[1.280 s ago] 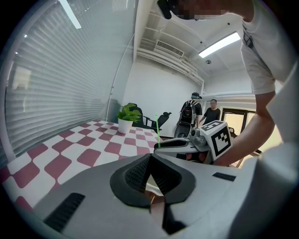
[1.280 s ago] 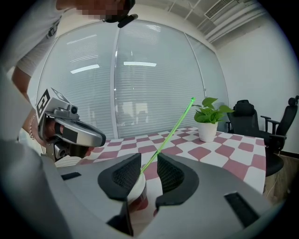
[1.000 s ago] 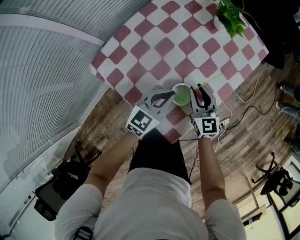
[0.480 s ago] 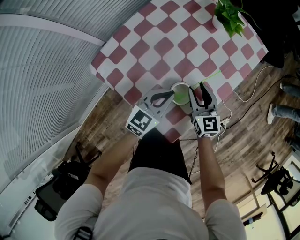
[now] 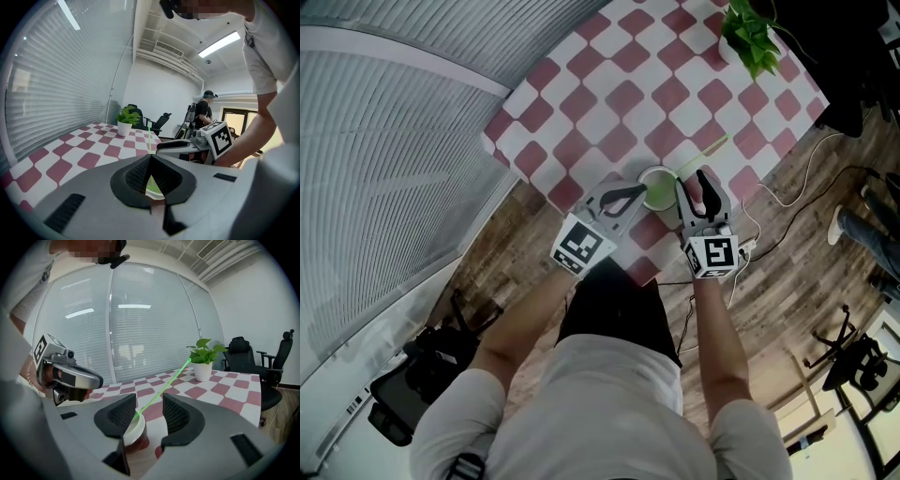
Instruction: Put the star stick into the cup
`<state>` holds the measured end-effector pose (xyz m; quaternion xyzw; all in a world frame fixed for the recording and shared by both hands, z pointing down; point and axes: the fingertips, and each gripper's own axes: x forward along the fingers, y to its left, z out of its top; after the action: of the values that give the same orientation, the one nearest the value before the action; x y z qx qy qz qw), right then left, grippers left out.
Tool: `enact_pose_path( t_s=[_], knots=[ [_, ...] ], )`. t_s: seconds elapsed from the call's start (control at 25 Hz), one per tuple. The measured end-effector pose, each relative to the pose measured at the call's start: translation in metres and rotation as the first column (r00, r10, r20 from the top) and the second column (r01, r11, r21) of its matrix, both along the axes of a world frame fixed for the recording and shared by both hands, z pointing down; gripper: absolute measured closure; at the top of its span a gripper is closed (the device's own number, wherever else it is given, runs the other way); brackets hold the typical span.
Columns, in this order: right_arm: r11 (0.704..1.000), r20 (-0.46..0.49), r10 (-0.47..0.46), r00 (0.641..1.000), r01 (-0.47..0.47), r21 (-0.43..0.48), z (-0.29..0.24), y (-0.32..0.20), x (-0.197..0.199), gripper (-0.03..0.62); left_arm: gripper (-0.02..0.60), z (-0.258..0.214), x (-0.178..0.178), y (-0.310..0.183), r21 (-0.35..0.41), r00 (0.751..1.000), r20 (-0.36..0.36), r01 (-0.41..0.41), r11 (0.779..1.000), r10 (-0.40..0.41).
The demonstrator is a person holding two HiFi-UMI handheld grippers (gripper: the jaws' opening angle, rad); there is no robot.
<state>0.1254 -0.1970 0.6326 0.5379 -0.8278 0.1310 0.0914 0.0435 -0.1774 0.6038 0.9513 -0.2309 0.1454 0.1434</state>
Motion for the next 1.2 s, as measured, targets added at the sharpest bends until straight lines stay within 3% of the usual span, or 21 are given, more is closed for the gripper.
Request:
enact_pose_path(
  t_s=[0.4,1.2],
  knots=[
    [0.999,0.010,-0.009,1.000,0.008,0.045,-0.047,0.016,-0.003,0.424,0.549,-0.033,0.004,0.007,0.027,1.000,-0.022,-0.002,1.000,0.003],
    [0.990,0.026,-0.054,0.998,0.050,0.133,-0.197,0.073,-0.014,0.530,0.549,-0.165,0.008,0.049,0.094,0.989,-0.149,0.012,0.995,0.002]
  ],
)
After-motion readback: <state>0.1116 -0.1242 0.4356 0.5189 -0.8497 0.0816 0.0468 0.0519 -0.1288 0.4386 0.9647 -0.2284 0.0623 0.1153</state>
